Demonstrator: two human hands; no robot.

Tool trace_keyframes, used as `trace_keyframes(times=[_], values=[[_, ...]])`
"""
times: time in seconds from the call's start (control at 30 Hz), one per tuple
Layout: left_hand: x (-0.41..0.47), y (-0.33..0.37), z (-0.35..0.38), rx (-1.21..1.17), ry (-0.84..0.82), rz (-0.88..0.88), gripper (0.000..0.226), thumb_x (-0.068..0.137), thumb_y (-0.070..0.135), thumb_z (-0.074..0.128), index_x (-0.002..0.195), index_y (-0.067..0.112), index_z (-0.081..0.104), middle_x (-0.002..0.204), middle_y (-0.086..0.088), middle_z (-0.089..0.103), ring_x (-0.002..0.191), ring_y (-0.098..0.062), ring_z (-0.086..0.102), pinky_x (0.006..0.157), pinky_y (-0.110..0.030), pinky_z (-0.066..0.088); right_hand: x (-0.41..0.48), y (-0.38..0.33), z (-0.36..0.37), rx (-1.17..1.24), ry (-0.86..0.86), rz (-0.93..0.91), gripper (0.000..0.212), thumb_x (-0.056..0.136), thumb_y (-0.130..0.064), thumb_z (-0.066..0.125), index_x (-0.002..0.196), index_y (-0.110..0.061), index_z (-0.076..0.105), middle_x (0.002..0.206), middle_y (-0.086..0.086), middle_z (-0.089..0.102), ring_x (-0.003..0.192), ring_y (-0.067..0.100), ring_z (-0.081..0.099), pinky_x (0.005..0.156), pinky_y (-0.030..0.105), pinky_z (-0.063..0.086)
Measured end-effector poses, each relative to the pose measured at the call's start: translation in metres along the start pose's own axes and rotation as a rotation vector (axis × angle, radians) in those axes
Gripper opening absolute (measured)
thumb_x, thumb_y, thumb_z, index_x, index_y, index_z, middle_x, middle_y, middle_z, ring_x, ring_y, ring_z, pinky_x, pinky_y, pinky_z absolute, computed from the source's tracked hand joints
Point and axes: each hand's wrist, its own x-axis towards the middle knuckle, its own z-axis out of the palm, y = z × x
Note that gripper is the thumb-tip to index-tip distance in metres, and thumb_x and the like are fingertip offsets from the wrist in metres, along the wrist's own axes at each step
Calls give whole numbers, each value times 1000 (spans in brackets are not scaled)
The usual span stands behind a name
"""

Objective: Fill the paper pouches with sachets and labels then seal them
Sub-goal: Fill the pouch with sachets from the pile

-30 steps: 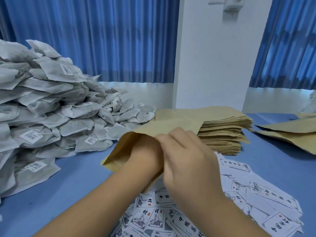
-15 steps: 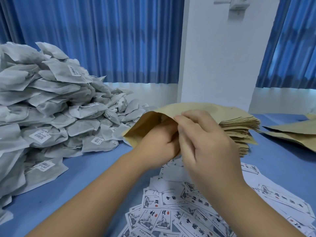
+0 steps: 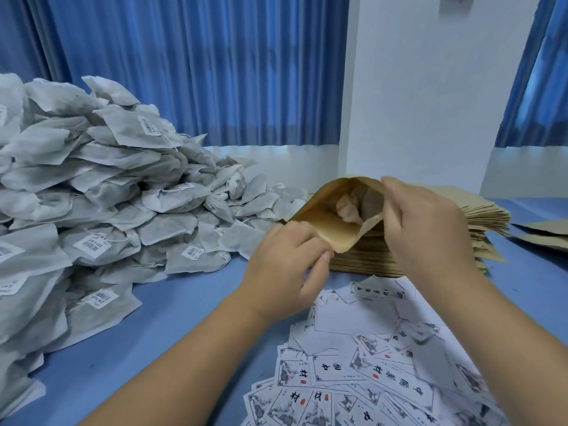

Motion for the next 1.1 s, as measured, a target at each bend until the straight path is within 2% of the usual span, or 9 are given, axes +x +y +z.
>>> trace_keyframes(times=[0.1, 0.2, 0.37, 0.47, 0.6, 0.73, 0.87, 0.97, 1.1], values=[[-15, -29, 1, 116, -178, -214, 19, 84, 9, 54, 94, 6, 70, 90, -8, 58, 80, -28, 55, 70, -39, 46, -6, 3, 11, -27, -121, 38, 18, 95, -16, 44, 88, -11, 60, 74, 4, 57, 73, 30, 53, 60, 37, 39], [-30, -66, 2, 308, -443, -378, 43, 80, 10, 56, 123, 15, 62, 118, -9, 54, 104, -32, 52, 88, -41, 44, -7, 6, 17, 2, -151, 70, 19, 94, -17, 44, 77, -14, 52, 68, 1, 49, 70, 28, 49, 57, 35, 29], [-33, -103, 15, 517, -698, -388, 59, 82, 28, 54, 139, 27, 40, 140, -4, 37, 128, -25, 37, 102, -37, 30, -3, 8, 18, 47, -138, 86, 21, 93, -21, 45, 86, -15, 63, 82, 3, 62, 81, 29, 56, 66, 38, 45], [-22, -120, 21, 605, -907, -515, 72, 81, 35, 52, 146, 33, 22, 151, -5, 24, 137, -25, 30, 106, -41, 29, -2, 11, 18, 80, -118, 101, 21, 93, -21, 46, 89, -16, 66, 85, 2, 64, 82, 27, 56, 68, 38, 46], [-7, -129, 19, 585, -1014, -609, 84, 74, 38, 56, 149, 32, 19, 135, -3, 51, 127, -27, 42, 98, -38, 39, 0, 12, 18, 95, -124, 117, 20, 92, -22, 47, 78, -17, 60, 75, 0, 58, 74, 26, 53, 60, 36, 40], [-6, -120, 8, 622, -892, -493, 52, 76, 47, 55, 124, 29, 50, 111, 1, 61, 110, -23, 50, 87, -34, 38, 0, 11, 17, 120, -143, 139, 19, 92, -23, 47, 79, -18, 61, 76, 0, 58, 75, 26, 53, 61, 35, 41], [-12, -95, -15, 328, -545, -514, 52, 80, 49, 54, 129, 31, 52, 112, 4, 58, 108, -22, 56, 86, -32, 44, -1, 9, 15, 136, -148, 144, 21, 92, -26, 47, 83, -18, 64, 77, 0, 59, 75, 26, 54, 63, 36, 42], [-6, -65, -30, 125, -466, -478, 59, 76, 55, 45, 131, 36, 50, 116, 13, 47, 102, -11, 55, 83, -33, 48, -1, 9, 13, 151, -147, 152, 22, 91, -28, 46, 80, -18, 63, 76, -1, 58, 74, 26, 53, 61, 35, 41], [8, -29, -29, -35, -335, -337, 32, 87, 23, 56, 116, 34, 63, 104, 13, 41, 84, -2, 52, 71, -24, 48, 0, 9, 11, 156, -159, 170, 22, 91, -27, 46, 76, -19, 60, 71, -2, 56, 71, 24, 51, 58, 34, 38]])
